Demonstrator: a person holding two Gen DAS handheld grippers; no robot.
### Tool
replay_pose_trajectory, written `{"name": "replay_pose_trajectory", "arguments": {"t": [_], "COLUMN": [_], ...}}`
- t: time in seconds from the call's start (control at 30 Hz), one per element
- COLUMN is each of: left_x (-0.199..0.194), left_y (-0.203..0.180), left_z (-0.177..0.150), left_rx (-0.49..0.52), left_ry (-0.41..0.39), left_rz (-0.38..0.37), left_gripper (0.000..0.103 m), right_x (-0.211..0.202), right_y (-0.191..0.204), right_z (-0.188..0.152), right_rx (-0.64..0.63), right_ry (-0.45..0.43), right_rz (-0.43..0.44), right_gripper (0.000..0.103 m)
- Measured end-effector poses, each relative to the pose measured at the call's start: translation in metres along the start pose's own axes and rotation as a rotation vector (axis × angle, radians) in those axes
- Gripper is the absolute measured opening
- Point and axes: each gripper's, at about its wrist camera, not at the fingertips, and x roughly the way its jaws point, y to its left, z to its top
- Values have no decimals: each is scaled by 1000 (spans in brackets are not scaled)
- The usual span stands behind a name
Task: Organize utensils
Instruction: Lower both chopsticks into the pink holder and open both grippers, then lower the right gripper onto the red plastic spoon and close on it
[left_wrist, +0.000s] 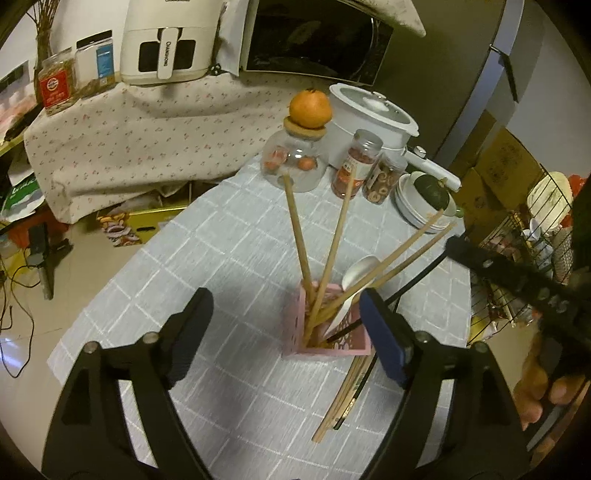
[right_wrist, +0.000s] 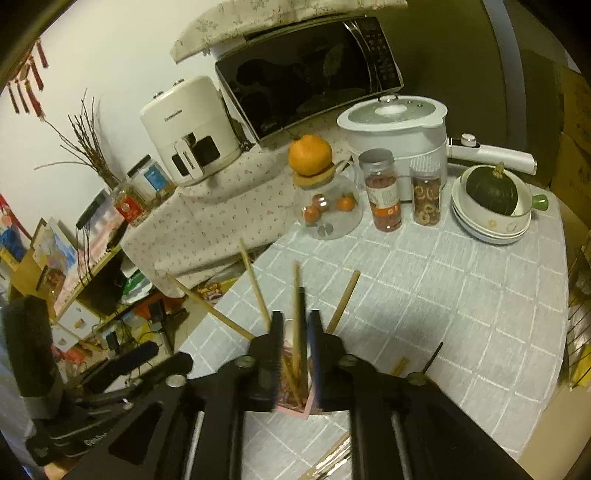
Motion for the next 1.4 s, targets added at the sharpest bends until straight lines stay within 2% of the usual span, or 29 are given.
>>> {"name": "replay_pose_trajectory", "arguments": {"t": [0.03, 0.1, 0.3, 0.47, 0.63, 0.8, 1.07, 1.23, 1.4], "left_x": [0, 1, -2, -6, 1, 18, 42, 57, 67], "left_y": [-1, -3, -12, -25, -44, -57, -60, -66, -62], "left_z": [-1, -3, -18, -30, -46, -62, -78, -88, -90], "left_rx": [-1, 4, 37, 85, 179, 251, 235, 265, 216], "left_ry": [5, 17, 59, 82, 95, 155, 246, 282, 315], "left_rz": [5, 18, 57, 3, 54, 51, 0, 9, -23], "left_gripper": [82, 83, 83, 83, 83, 83, 83, 83, 83], "right_x": [-5, -13, -40, -43, -34, -14, 25, 54, 80], "right_y": [-2, -4, -24, -48, -74, -98, -125, -131, -134], "right_z": [1, 2, -2, -14, -34, -53, -76, -89, -100], "right_rx": [4, 10, 20, 9, -21, -55, -79, -105, -129], "right_ry": [-8, -17, -36, 24, 110, 209, 334, 422, 493], "right_rz": [3, 2, -15, -49, -115, -199, -302, -330, -352], "right_gripper": [30, 48, 70, 70, 71, 71, 71, 71, 70]}}
